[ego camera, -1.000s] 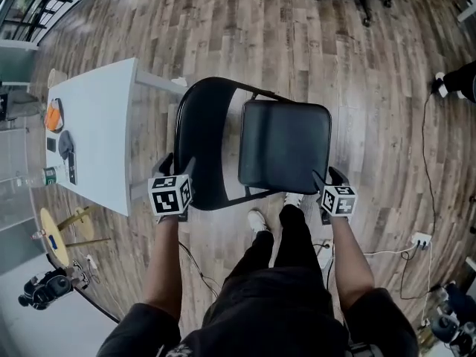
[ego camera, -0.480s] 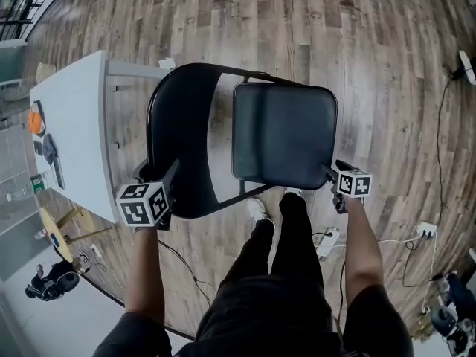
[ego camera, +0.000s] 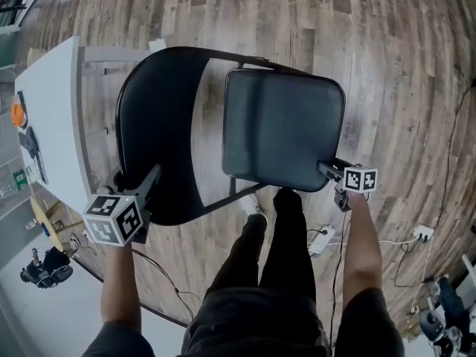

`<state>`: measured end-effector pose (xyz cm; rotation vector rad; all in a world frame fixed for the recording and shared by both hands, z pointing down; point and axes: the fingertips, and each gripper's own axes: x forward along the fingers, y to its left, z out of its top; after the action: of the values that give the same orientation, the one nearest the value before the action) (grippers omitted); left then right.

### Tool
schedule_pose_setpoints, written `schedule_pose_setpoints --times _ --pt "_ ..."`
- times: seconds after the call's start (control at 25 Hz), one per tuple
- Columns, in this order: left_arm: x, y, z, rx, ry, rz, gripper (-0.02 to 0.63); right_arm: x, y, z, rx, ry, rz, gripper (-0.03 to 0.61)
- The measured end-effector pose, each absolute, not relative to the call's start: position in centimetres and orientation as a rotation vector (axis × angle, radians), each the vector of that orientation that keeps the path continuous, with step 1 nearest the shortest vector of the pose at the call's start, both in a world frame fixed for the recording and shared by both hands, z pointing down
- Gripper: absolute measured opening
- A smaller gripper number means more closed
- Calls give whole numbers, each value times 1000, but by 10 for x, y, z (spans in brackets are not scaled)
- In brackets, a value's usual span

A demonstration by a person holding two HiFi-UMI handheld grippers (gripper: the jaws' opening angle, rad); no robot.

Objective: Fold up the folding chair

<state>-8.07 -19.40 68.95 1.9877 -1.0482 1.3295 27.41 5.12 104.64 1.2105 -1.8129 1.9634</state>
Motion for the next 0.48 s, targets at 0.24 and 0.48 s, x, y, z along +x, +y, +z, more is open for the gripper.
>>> schedule_pose_setpoints --times 0.24,0.48 --pt "-85 -193 699 1985 -1029 1339 252 256 45 1049 1080 -1938 2171 316" --pt "-90 -191 705 1990 -1001 1318 228 246 43 1054 1054 -1980 2179 324"
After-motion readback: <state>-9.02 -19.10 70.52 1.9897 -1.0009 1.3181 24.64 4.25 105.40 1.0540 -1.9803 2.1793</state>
